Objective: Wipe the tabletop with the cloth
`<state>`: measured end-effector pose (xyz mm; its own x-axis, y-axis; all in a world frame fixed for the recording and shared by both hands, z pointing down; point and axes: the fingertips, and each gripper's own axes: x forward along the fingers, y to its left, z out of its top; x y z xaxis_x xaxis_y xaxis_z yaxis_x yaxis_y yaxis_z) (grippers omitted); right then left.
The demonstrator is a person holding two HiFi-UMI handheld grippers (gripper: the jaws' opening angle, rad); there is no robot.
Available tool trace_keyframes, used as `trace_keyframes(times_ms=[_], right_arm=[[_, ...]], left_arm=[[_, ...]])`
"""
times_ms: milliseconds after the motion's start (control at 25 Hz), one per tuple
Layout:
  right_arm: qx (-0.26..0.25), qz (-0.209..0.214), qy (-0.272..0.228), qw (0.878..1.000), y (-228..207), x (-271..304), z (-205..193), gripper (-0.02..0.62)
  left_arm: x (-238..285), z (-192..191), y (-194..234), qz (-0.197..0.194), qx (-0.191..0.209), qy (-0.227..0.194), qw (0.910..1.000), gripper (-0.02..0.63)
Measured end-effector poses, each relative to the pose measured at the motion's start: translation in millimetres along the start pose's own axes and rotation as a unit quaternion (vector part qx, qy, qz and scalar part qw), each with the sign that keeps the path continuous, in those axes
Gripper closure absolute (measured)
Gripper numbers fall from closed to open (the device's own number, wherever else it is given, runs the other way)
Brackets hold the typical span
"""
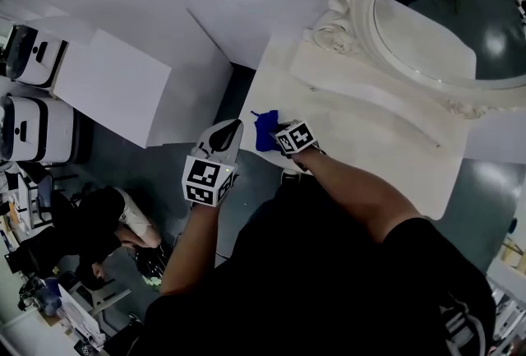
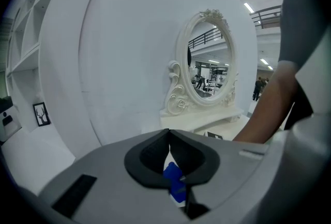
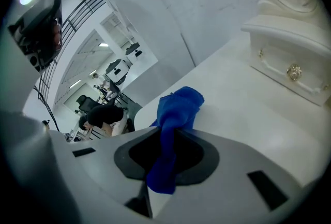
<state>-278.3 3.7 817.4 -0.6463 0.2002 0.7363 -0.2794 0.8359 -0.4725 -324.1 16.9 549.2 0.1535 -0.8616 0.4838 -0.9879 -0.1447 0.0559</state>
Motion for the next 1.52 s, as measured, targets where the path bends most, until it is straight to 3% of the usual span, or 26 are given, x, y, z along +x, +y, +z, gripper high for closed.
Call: trace_keyframes(times_ms=[360,760,1160,1520], right_arm=[[0.022,-0.036,0.006,0.999,-28,-22,-28,0.534],[0.073,-0.097,-0.010,0.993,-94,-103,-93,0.534],[0.140,-0.155,-0.029,0.977,-164,-199,-175,0.534],[0.210,-0.209,-0.048,0.954,-210,-286,-264,0.534]], left_arm=[[15,6,-12,-0.028,0.007,-0.003,0.9996,0.594],[65,44,-86,-0.098,0.044,-0.014,0.9941,0.595],[112,72,-186,-0.177,0.087,-0.014,0.9802,0.594],[148,84,-267,-0.237,0.122,-0.008,0.9638,0.595]])
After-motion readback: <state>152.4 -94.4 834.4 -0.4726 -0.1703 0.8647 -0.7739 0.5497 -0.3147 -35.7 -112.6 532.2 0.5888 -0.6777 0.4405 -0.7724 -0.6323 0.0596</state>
